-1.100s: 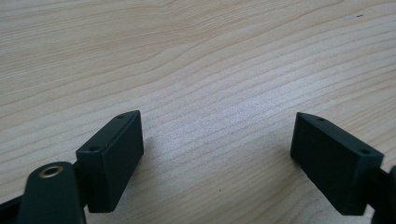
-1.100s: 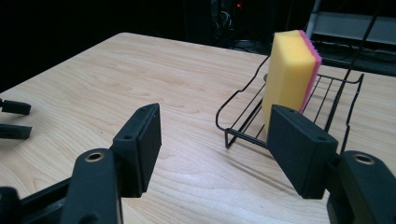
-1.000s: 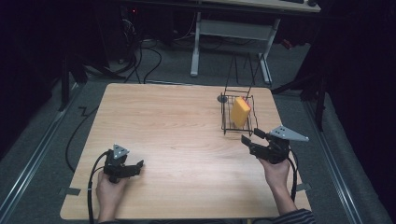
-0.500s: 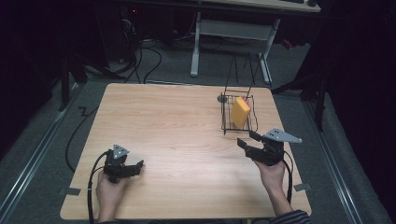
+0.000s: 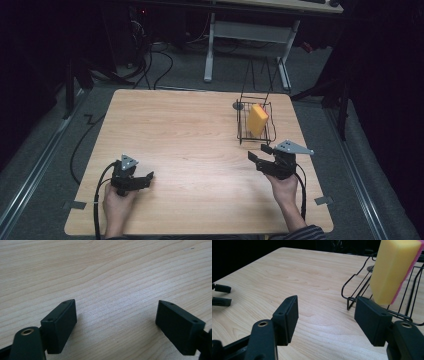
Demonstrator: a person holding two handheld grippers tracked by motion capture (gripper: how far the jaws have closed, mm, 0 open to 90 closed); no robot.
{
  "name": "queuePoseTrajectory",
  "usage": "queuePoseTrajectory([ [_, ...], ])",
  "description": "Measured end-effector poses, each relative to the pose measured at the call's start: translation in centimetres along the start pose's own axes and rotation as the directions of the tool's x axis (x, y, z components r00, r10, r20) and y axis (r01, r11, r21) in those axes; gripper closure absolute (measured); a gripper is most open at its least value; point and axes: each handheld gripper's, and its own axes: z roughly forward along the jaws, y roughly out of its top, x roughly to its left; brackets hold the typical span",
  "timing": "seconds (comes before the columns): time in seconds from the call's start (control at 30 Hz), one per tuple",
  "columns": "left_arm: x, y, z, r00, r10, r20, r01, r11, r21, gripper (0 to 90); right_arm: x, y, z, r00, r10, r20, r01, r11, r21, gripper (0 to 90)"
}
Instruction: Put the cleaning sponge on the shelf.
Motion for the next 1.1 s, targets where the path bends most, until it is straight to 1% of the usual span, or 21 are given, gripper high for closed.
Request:
queuePoseTrajectory([
  [0.17, 0.0, 0.0, 0.0, 1.0, 0.0, 0.0, 0.0, 1.0, 0.0, 17.8, 0.0, -0.6, 0.6, 0.9999, 0.012, -0.004, -0.012, 1.0, 0.013, 36.6],
  [0.27, 0.0, 0.0, 0.0, 1.0, 0.0, 0.0, 0.0, 1.0, 0.0, 17.8, 0.0, -0.8, 0.8, 1.0, 0.008, -0.005, -0.007, 1.0, 0.016, 36.6],
  [0.57, 0.0, 0.0, 0.0, 1.0, 0.0, 0.0, 0.0, 1.0, 0.0, 17.8, -0.3, -1.5, 1.7, 0.9996, 0.025, 0.009, -0.025, 0.999, 0.038, 36.6],
  [0.87, 0.0, 0.0, 0.0, 1.0, 0.0, 0.0, 0.0, 1.0, 0.0, 17.8, 0.0, -2.2, 2.9, 0.9997, -0.004, 0.022, 0.002, 0.996, 0.084, 36.5],
  [1.03, 0.0, 0.0, 0.0, 1.0, -0.001, 0.0, 0.001, 1.0, -0.001, 17.8, -0.1, -2.3, 3.3, 0.9997, 0.002, 0.022, -0.004, 0.995, 0.095, 36.5],
  [1.07, 0.0, 0.0, 0.0, 1.0, -0.001, 0.0, 0.001, 1.0, -0.001, 17.8, -0.1, -2.4, 3.4, 0.9997, -0.003, 0.023, 0.001, 0.995, 0.096, 36.6],
  [1.1, 0.0, 0.0, 0.0, 1.0, -0.001, 0.0, 0.001, 1.0, -0.001, 17.8, -0.1, -2.5, 3.5, 0.9997, 0.004, 0.025, -0.006, 0.995, 0.101, 36.6],
])
